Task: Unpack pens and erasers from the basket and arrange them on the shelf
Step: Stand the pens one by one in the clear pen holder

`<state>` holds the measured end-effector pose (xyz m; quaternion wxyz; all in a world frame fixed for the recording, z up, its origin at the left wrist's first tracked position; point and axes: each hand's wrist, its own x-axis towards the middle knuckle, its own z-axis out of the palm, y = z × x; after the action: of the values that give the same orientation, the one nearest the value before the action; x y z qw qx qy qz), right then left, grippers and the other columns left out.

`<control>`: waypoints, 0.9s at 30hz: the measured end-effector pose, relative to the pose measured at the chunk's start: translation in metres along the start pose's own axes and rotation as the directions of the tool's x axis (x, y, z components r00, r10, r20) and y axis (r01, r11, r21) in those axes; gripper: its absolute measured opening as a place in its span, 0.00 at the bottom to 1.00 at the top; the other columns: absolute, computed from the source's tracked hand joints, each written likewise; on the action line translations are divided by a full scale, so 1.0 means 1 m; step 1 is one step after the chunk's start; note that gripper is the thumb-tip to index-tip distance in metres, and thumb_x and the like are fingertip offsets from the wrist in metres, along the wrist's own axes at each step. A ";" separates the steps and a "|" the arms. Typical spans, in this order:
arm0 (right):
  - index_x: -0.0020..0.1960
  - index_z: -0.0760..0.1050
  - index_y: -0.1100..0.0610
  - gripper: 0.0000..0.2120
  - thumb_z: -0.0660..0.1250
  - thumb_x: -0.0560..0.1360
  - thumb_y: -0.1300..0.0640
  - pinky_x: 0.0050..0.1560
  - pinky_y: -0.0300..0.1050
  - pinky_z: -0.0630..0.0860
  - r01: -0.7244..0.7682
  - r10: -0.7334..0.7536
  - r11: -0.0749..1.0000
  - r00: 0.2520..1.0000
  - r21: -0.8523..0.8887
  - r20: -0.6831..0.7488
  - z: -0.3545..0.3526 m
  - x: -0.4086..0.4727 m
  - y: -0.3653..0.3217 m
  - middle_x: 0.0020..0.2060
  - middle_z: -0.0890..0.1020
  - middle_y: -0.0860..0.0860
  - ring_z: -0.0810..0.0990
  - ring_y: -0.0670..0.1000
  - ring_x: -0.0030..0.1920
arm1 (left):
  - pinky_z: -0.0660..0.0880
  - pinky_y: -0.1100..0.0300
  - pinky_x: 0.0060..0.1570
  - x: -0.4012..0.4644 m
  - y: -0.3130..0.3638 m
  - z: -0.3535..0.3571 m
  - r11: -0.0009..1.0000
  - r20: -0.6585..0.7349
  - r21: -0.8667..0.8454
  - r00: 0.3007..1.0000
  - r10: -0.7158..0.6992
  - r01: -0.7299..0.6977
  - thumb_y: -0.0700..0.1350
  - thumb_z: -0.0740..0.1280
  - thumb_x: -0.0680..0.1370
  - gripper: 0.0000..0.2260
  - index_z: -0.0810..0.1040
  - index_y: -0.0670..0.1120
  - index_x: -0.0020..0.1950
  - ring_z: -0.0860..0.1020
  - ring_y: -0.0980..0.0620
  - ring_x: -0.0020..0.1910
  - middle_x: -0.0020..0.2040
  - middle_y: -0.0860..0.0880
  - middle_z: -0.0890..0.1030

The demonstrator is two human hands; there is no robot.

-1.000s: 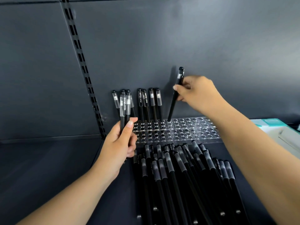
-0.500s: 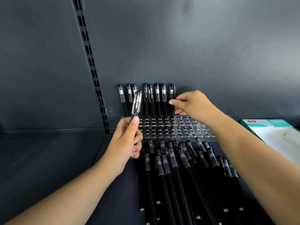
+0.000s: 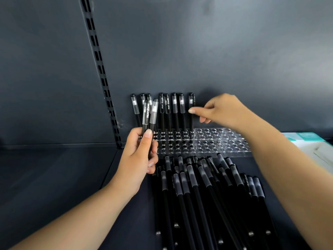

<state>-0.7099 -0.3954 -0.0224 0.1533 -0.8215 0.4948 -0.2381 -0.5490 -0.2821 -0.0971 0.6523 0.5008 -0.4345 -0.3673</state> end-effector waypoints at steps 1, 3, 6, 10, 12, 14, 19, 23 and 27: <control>0.32 0.79 0.54 0.18 0.65 0.72 0.42 0.54 0.43 0.74 0.023 -0.021 0.999 0.999 0.046 -0.026 -0.006 -0.002 -0.004 0.32 0.82 0.48 0.80 0.46 0.37 | 0.57 0.67 0.20 -0.001 0.001 0.000 1.000 -0.002 -0.002 1.000 0.002 -0.002 0.47 0.55 0.80 0.08 0.67 0.48 0.42 0.61 0.57 0.22 0.28 0.55 0.71; 0.32 0.79 0.55 0.16 0.67 0.71 0.45 0.54 0.45 0.76 0.089 -0.067 0.965 0.993 0.248 -0.093 -0.015 -0.007 -0.014 0.32 0.82 0.50 0.81 0.47 0.36 | 0.57 0.67 0.20 -0.002 0.002 0.002 1.000 0.002 -0.015 1.000 0.006 -0.006 0.47 0.55 0.80 0.08 0.67 0.48 0.42 0.61 0.57 0.22 0.28 0.55 0.71; 0.37 0.80 0.58 0.12 0.68 0.70 0.49 0.51 0.45 0.79 0.148 -0.125 0.863 0.989 0.483 -0.080 -0.016 -0.018 -0.032 0.36 0.84 0.53 0.82 0.47 0.38 | 0.58 0.67 0.20 -0.006 0.005 0.006 0.999 0.034 -0.026 0.999 0.027 -0.026 0.51 0.58 0.76 0.07 0.68 0.49 0.41 0.61 0.56 0.22 0.28 0.55 0.71; 0.42 0.81 0.54 0.12 0.68 0.70 0.46 0.53 0.48 0.78 0.138 -0.190 0.899 0.978 0.416 0.085 0.004 -0.026 -0.044 0.39 0.84 0.52 0.83 0.49 0.44 | 0.58 0.66 0.20 -0.011 0.007 0.010 0.998 0.077 -0.034 0.996 0.049 -0.047 0.55 0.58 0.70 0.09 0.69 0.50 0.41 0.61 0.57 0.22 0.28 0.54 0.71; 0.44 0.82 0.56 0.12 0.68 0.71 0.47 0.53 0.47 0.78 0.145 -0.216 0.897 0.968 0.417 0.128 0.012 -0.029 -0.048 0.40 0.84 0.54 0.83 0.49 0.44 | 0.58 0.67 0.20 -0.013 0.007 0.011 0.998 0.090 -0.032 0.995 0.048 -0.045 0.55 0.58 0.70 0.09 0.70 0.50 0.43 0.62 0.57 0.22 0.28 0.54 0.72; 0.45 0.81 0.63 0.14 0.67 0.73 0.51 0.51 0.44 0.79 0.135 -0.230 0.874 0.961 0.467 0.152 0.016 -0.030 -0.049 0.40 0.83 0.56 0.82 0.49 0.43 | 0.60 0.66 0.20 -0.013 0.006 0.012 0.998 0.100 -0.016 0.993 0.061 -0.060 0.54 0.57 0.71 0.11 0.70 0.49 0.46 0.64 0.56 0.22 0.28 0.53 0.74; 0.41 0.77 0.58 0.06 0.66 0.74 0.56 0.44 0.37 0.80 0.010 -0.192 0.759 0.959 0.651 0.209 0.000 -0.027 -0.045 0.34 0.82 0.50 0.82 0.44 0.36 | 0.75 0.65 0.36 -0.010 0.000 0.011 0.983 0.044 0.083 0.986 0.158 -0.162 0.56 0.56 0.71 0.12 0.74 0.52 0.48 0.81 0.56 0.42 0.41 0.53 0.83; 0.38 0.75 0.57 0.06 0.65 0.75 0.60 0.35 0.36 0.80 0.033 -0.095 0.664 0.995 0.747 0.040 -0.030 -0.022 -0.035 0.25 0.80 0.49 0.80 0.44 0.27 | 0.75 0.64 0.31 -0.005 -0.003 0.006 0.983 -0.100 0.128 0.984 0.145 -0.132 0.50 0.56 0.79 0.07 0.72 0.55 0.50 0.78 0.55 0.28 0.31 0.52 0.79; 0.34 0.71 0.56 0.11 0.65 0.74 0.62 0.34 0.36 0.77 0.179 -0.009 0.693 0.971 0.698 -0.240 -0.047 -0.017 -0.023 0.25 0.77 0.48 0.75 0.43 0.24 | 0.59 0.68 0.19 0.000 -0.002 0.003 0.992 -0.212 0.061 0.970 0.119 -0.109 0.49 0.55 0.80 0.07 0.72 0.54 0.47 0.60 0.59 0.23 0.28 0.51 0.63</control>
<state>-0.7243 -0.3705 0.0241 0.3926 -0.6904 0.3340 -0.5076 -0.5519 -0.2834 -0.0983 0.7031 0.5278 -0.3981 -0.2619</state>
